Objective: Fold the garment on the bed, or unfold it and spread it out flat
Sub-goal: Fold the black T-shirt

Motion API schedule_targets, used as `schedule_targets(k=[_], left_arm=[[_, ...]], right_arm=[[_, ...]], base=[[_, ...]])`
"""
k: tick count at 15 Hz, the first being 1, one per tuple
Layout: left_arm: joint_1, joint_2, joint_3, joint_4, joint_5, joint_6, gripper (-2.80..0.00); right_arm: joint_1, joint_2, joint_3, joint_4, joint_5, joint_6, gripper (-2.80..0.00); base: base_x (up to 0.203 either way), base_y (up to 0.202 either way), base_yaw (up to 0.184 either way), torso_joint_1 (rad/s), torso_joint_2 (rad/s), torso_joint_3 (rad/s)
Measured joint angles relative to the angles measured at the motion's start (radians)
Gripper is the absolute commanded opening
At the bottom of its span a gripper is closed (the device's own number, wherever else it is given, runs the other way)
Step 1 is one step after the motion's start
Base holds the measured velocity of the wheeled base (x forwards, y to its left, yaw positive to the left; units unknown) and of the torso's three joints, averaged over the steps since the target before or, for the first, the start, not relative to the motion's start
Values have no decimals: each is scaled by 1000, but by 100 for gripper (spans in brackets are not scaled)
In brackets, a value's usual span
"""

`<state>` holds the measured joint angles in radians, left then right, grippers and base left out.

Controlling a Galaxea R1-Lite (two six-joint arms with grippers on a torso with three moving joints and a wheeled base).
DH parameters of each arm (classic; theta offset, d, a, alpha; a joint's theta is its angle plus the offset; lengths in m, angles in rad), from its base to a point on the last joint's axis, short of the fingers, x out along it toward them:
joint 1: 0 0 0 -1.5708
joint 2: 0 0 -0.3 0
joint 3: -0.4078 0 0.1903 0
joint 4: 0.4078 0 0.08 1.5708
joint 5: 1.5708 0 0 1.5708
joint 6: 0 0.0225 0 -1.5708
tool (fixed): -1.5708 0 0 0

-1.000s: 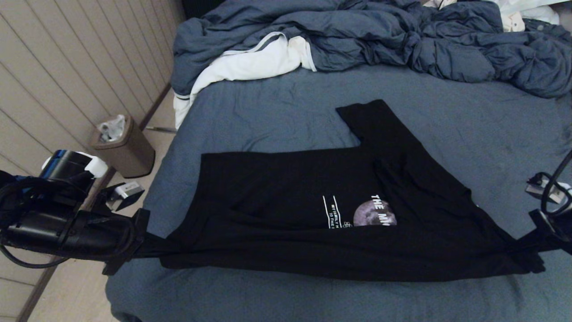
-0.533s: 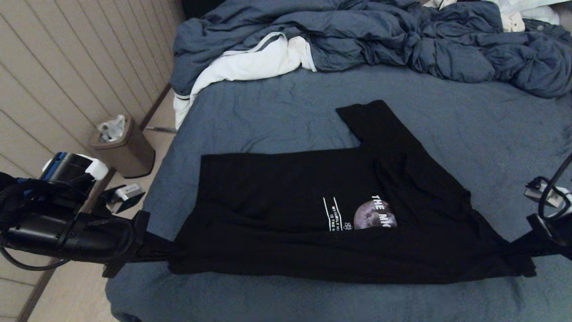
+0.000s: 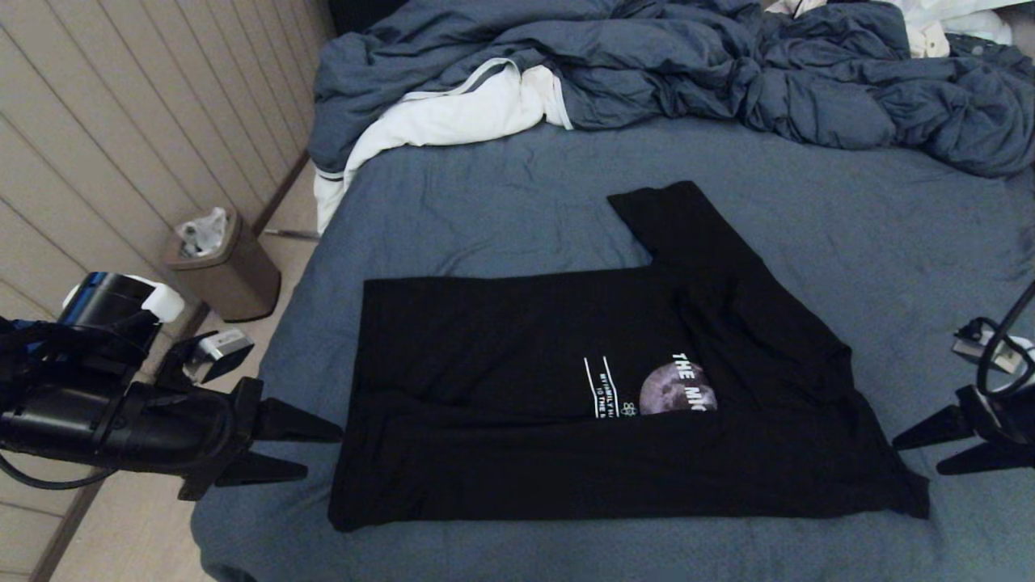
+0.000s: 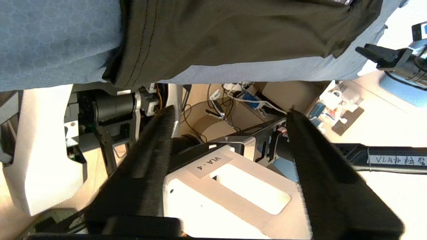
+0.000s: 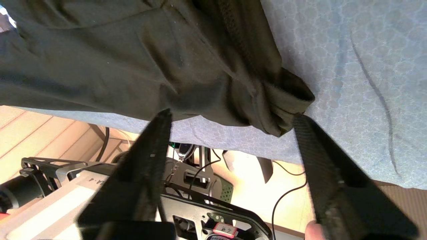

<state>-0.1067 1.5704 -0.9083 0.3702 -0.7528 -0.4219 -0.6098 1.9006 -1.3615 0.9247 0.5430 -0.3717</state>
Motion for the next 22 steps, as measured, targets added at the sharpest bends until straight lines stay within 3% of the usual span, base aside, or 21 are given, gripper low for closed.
schedule_targets(k=[6,13,14,22], left_arm=[[44,-44,-12,-1,3,2,0],[63,-6,-210,-82,11,-12,0],[70,7,-234,-97,10,-16,-280],[79,103,-430,-204,49,-66,-280]], right_arm=[[-19,-6,-18,-18,58,2,0],[-24,-24,-167,-82,159,12,0],[-23,-23,-204,-83,163,21,-280],[28,-2,-406,-85,163,107,-280]], base=[[0,0,0,0,0,0],[0,0,0,0,0,0],[0,0,0,0,0,0],[0,0,0,0,0,0]])
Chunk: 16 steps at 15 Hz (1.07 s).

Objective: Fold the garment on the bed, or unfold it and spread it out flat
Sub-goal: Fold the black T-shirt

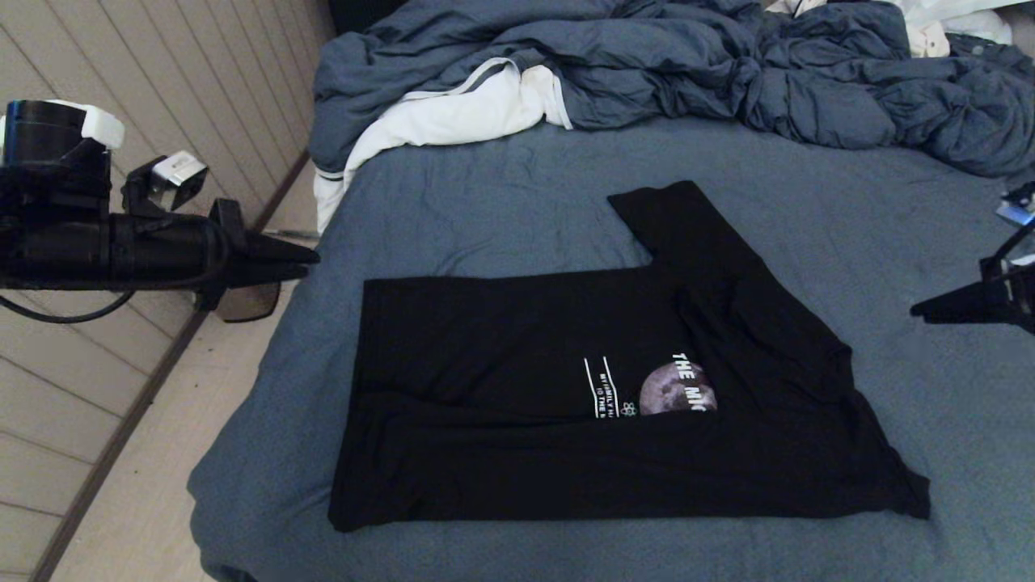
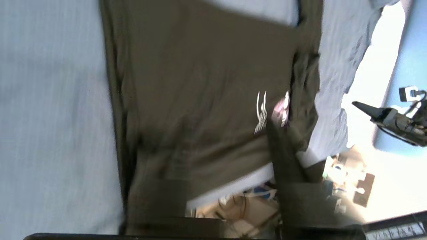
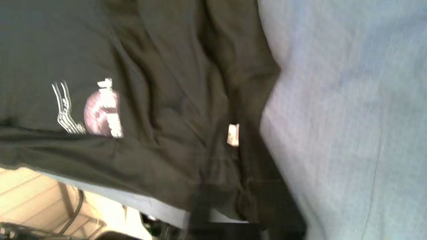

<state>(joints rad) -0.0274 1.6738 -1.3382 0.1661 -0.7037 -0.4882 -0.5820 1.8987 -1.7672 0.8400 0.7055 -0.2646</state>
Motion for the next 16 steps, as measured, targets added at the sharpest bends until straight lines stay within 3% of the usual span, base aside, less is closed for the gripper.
schedule_targets(k=[2,5,10,16], left_arm=[[0,34,-32,-36,1,-13,-280],[0,92,-61,-116,9,-35,-280],[0,209,-112,-265,110,-36,-280],[-5,371,-253,-320,121,-29,-280]], right_arm=[[19,12,-61,0,2,39,-280],[62,43,-158,-18,1,165,-280],[143,76,-173,-210,-5,355,-280],[190,74,-176,-271,-1,352,-280]], base=[[0,0,0,0,0,0],[0,0,0,0,0,0],[0,0,0,0,0,0],[0,0,0,0,0,0]])
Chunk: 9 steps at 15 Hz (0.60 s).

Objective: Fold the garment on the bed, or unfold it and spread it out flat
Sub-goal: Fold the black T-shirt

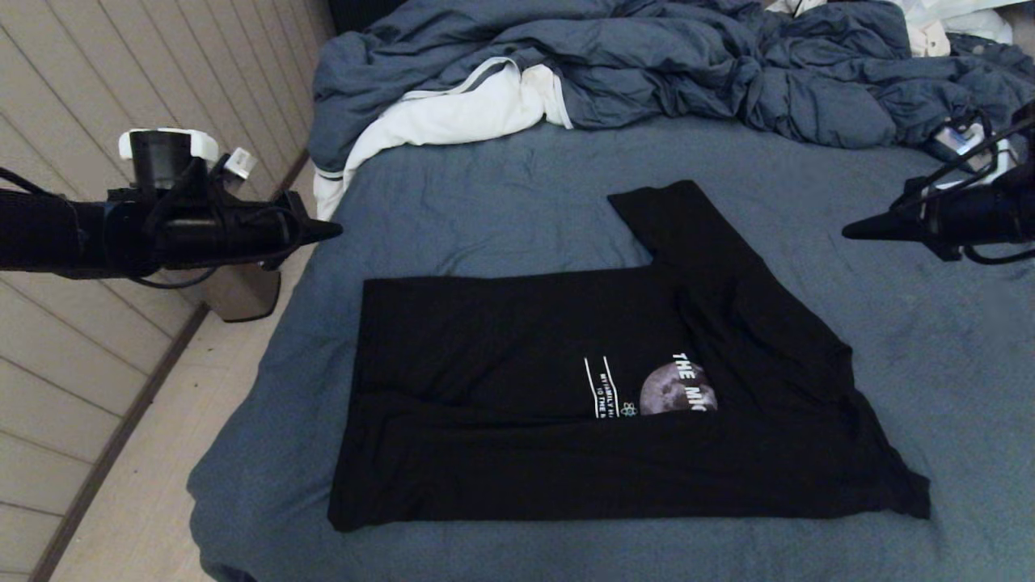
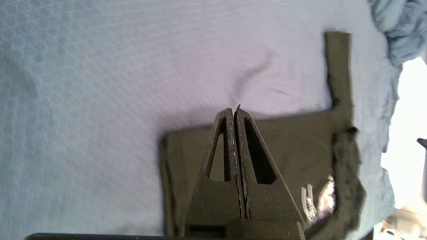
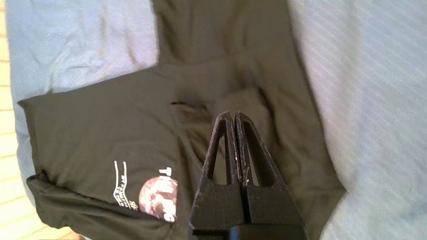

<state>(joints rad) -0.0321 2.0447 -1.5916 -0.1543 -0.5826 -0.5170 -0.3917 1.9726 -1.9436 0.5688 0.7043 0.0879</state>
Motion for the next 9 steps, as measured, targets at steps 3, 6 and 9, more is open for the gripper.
schedule_targets(k=[3,6,9], left_arm=[[-10,90,-36,-4,0,1,-280],[-12,136,-49,1,8,2,0],[-14,161,-56,-3,14,3,0]], right_arm=[[30,-3,-3,-23,-2,-4,-280],[36,8,-4,-87,-3,-4,-280],[47,21,-5,-106,-4,-4,-280]], base=[[0,0,0,0,0,0],[0,0,0,0,0,0],[0,0,0,0,0,0]])
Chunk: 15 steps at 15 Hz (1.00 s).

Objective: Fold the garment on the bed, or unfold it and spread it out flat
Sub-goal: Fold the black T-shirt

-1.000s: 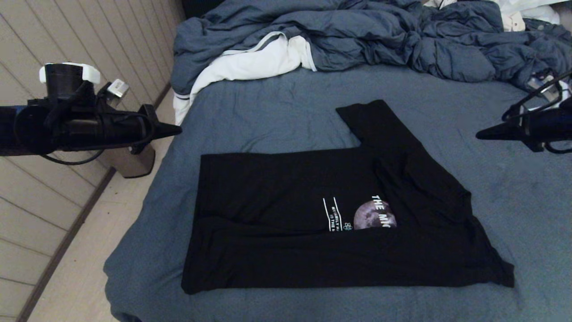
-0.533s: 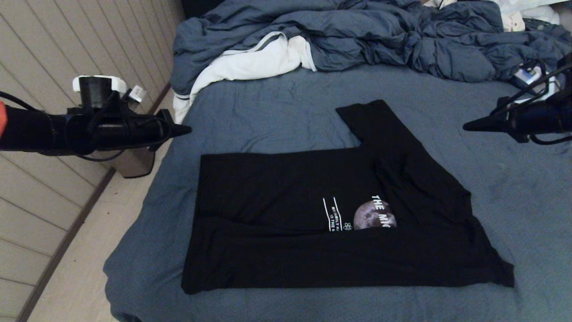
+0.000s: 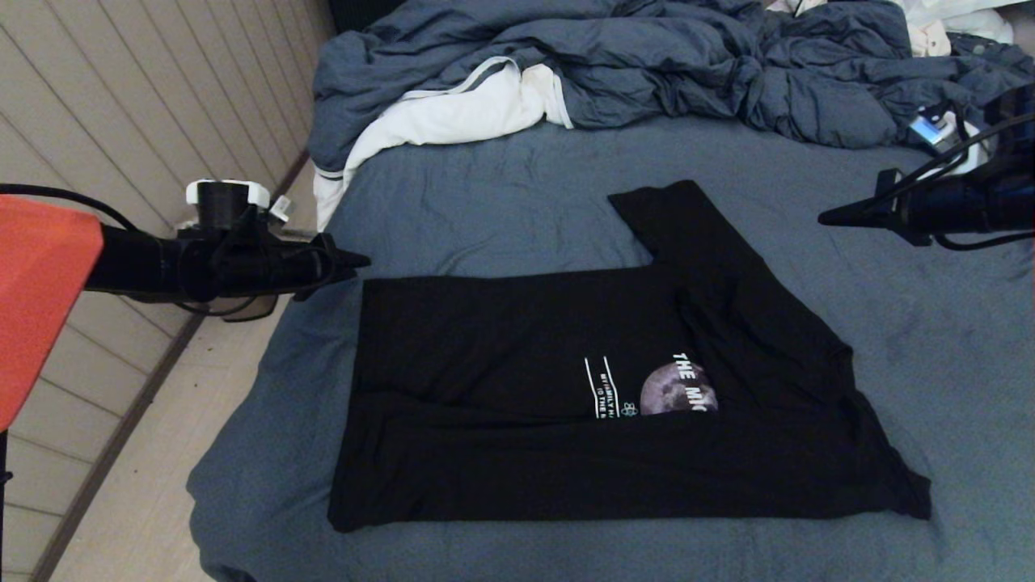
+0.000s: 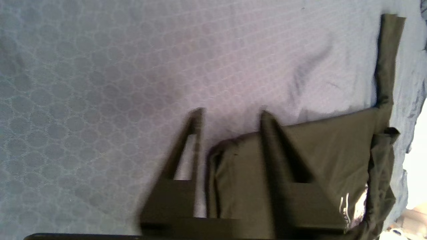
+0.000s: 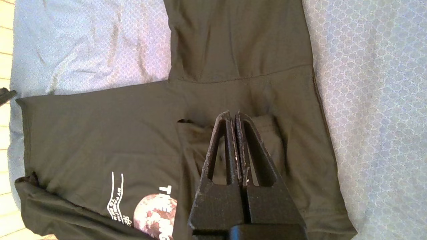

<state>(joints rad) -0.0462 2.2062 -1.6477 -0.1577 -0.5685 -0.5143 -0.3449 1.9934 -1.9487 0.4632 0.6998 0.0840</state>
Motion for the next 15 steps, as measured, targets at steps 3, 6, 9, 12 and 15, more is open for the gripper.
schedule_targets(k=[3,6,9,12,15], left_arm=[[-8,14,-2,-1,0,0,0],[-21,16,12,-1,-3,-1,0],[-46,11,27,3,-5,-2,0],[-64,3,50,-3,0,-1,-280],[-76,-1,63,-1,0,-1,-280]], right_arm=[[6,5,0,0,1,0,-280],[12,8,3,0,1,1,-280],[17,12,4,0,1,1,-280],[19,13,6,0,0,1,-280],[20,13,7,0,0,1,-280]], base=[[0,0,0,0,0,0],[0,0,0,0,0,0],[0,0,0,0,0,0],[0,0,0,0,0,0],[0,0,0,0,0,0]])
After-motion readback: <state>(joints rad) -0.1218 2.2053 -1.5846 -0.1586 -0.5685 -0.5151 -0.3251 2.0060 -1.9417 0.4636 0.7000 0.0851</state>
